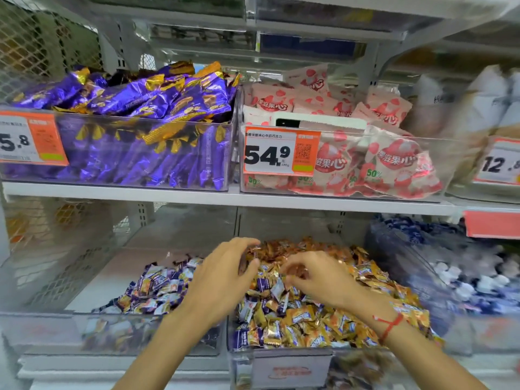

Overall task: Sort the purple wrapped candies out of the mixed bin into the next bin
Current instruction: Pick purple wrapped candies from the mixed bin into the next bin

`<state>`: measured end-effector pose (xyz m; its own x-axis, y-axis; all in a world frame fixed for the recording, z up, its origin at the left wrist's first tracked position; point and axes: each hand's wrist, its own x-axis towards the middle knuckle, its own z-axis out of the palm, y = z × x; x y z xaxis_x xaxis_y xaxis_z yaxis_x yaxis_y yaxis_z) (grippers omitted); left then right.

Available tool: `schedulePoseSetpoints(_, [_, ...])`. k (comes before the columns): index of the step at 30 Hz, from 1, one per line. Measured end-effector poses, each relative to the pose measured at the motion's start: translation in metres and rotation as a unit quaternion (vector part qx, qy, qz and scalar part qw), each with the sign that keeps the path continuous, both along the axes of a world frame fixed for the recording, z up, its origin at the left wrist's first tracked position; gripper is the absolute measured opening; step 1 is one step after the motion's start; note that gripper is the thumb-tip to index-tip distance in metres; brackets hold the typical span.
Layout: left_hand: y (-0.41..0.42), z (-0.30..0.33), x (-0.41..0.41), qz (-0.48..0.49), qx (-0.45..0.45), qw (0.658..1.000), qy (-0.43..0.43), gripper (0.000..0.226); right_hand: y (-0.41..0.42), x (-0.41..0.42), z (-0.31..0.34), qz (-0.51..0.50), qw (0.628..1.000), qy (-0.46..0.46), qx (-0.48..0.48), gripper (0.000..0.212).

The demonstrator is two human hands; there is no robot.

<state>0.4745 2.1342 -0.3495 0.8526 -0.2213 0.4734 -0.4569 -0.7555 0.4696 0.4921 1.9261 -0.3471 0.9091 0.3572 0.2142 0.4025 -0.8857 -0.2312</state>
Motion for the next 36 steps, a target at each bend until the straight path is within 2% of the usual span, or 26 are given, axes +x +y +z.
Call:
schedulePoseSetpoints(3, [-0.01, -0.009, 0.005, 0.01, -0.002, 1.0, 0.024, 0.036, 0.009, 0.0, -0.019, 0.069, 0.993, 0.021, -0.098, 0.037])
schedulePoseSetpoints(5, [-0.01, -0.009, 0.004, 0.015, -0.003, 1.0, 0.021, 0.033, 0.011, 0.007, -0.021, 0.055, 0.994, 0.016, -0.098, 0.033])
schedulePoseSetpoints(8, [-0.012, -0.002, 0.0, 0.0, 0.057, 0.998, -0.019, 0.031, 0.003, 0.013, -0.017, 0.033, 0.998, 0.049, -0.028, 0.024])
schedulePoseSetpoints(10, [-0.018, 0.002, -0.004, -0.016, 0.082, 0.996, -0.027, 0.033, -0.007, 0.009, -0.01, 0.016, 0.99, 0.072, 0.118, 0.02])
schedulePoseSetpoints(11, [-0.022, 0.002, -0.006, -0.022, 0.083, 0.996, -0.016, 0.037, -0.011, 0.001, -0.004, 0.002, 0.972, 0.087, 0.217, 0.019])
schedulePoseSetpoints(12, [-0.028, 0.003, -0.008, -0.033, 0.074, 0.997, -0.004, 0.041, -0.014, -0.006, 0.002, -0.014, 0.939, 0.111, 0.326, 0.019])
schedulePoseSetpoints(14, [-0.04, 0.002, -0.009, -0.07, 0.023, 0.997, 0.013, 0.048, -0.017, -0.019, 0.012, -0.029, 0.848, 0.172, 0.5, 0.019])
schedulePoseSetpoints(16, [-0.051, 0.003, -0.01, -0.095, -0.06, 0.993, 0.019, 0.045, -0.014, -0.029, 0.017, -0.027, 0.791, 0.214, 0.572, 0.024])
schedulePoseSetpoints(18, [-0.057, 0.004, -0.013, -0.104, -0.139, 0.985, 0.011, 0.033, -0.01, -0.037, 0.021, -0.024, 0.769, 0.229, 0.597, 0.033])
schedulePoseSetpoints(20, [-0.056, 0.006, -0.015, -0.115, -0.18, 0.977, 0.008, 0.023, -0.01, -0.04, 0.024, -0.023, 0.786, 0.22, 0.577, 0.035])
schedulePoseSetpoints(22, [-0.048, 0.005, -0.015, -0.109, -0.201, 0.973, 0.014, 0.019, -0.016, -0.038, 0.023, -0.035, 0.858, 0.169, 0.484, 0.026])
schedulePoseSetpoints(24, [-0.034, 0.001, -0.014, -0.095, -0.218, 0.971, 0.025, 0.013, -0.028, -0.032, 0.014, -0.054, 0.958, 0.09, 0.267, 0.012])
schedulePoseSetpoints(25, [-0.028, -0.001, -0.014, -0.092, -0.219, 0.971, 0.034, 0.012, -0.032, -0.029, 0.006, -0.053, 0.985, 0.076, 0.144, 0.011])
schedulePoseSetpoints(27, [-0.018, -0.003, -0.018, -0.106, -0.22, 0.968, 0.056, 0.013, -0.034, -0.027, -0.01, -0.061, 0.995, 0.067, -0.034, 0.02])
schedulePoseSetpoints(29, [-0.011, -0.004, -0.024, -0.121, -0.225, 0.964, 0.071, 0.016, -0.031, -0.025, -0.014, -0.079, 0.991, 0.038, -0.099, 0.02])
schedulePoseSetpoints(31, [-0.007, -0.005, -0.027, -0.115, -0.243, 0.96, 0.072, 0.018, -0.028, -0.021, -0.009, -0.076, 0.994, 0.035, -0.063, 0.017])
schedulePoseSetpoints(33, [-0.004, -0.005, -0.029, -0.106, -0.275, 0.954, 0.061, 0.016, -0.021, -0.02, 0.002, -0.062, 0.988, 0.078, 0.122, 0.015])
schedulePoseSetpoints(34, [-0.003, -0.005, -0.029, -0.104, -0.291, 0.949, 0.062, 0.015, -0.014, -0.024, 0.009, -0.043, 0.965, 0.108, 0.235, 0.015])
schedulePoseSetpoints(36, [-0.005, -0.003, -0.03, -0.096, -0.301, 0.946, 0.069, 0.026, 0.008, -0.033, 0.022, 0.011, 0.891, 0.162, 0.424, 0.019])
